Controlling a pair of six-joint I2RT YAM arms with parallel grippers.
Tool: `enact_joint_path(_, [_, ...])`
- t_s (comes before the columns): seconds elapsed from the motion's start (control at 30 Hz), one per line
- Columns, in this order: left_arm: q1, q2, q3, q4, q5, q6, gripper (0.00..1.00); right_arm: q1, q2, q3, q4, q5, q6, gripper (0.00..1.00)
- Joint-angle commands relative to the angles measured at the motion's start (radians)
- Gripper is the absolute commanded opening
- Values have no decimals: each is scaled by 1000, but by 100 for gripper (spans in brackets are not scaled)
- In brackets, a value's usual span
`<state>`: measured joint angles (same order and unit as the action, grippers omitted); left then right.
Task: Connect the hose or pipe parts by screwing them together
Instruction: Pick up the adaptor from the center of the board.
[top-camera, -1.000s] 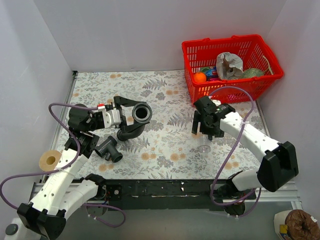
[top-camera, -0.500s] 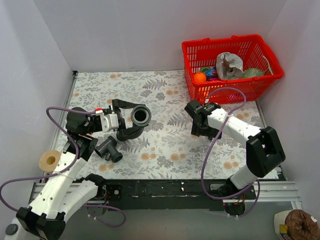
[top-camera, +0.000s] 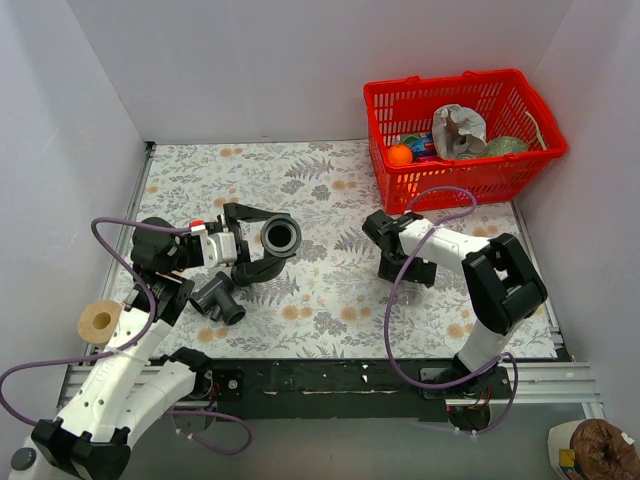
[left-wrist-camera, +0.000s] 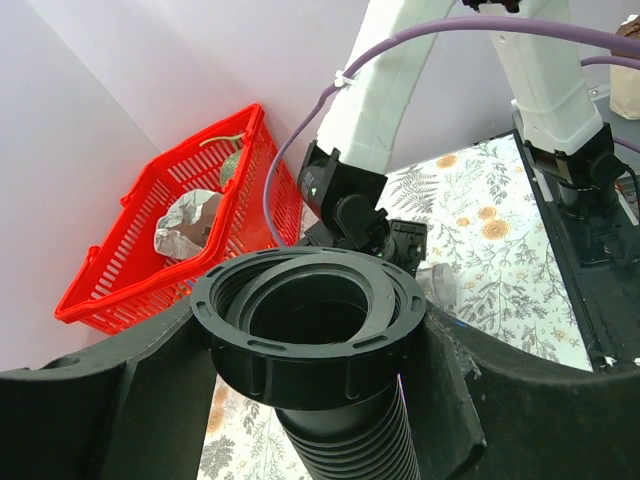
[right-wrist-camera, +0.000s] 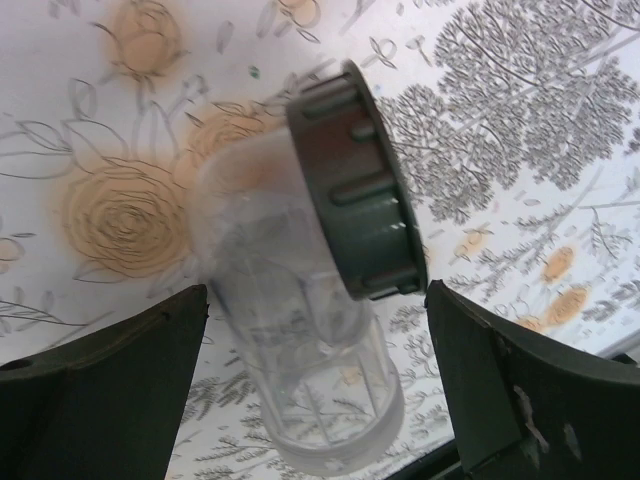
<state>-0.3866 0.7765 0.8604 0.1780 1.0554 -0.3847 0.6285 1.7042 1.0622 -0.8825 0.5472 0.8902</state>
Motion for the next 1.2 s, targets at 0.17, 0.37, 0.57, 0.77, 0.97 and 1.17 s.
enact_joint_path(0.17, [-1,-17,3,-35,18,26,0,0,86,24,63,-4,33,90])
enact_joint_path(0.37, [-3,-13,17,-49,17,29,0,0,75,-57,140,-30,53,73])
enact_joint_path(0.57, [-1,-17,37,-77,9,40,0,0,74,-132,210,-67,67,66])
enact_joint_path(0.77, [-1,-14,63,-109,5,49,0,11,48,-202,283,-93,75,27])
enact_joint_path(0.97, [-3,-2,95,-110,17,9,0,14,-84,-189,313,-99,23,1])
enact_joint_path(1.17, [-1,-8,37,93,21,-182,0,66,-410,-16,511,-139,-232,1])
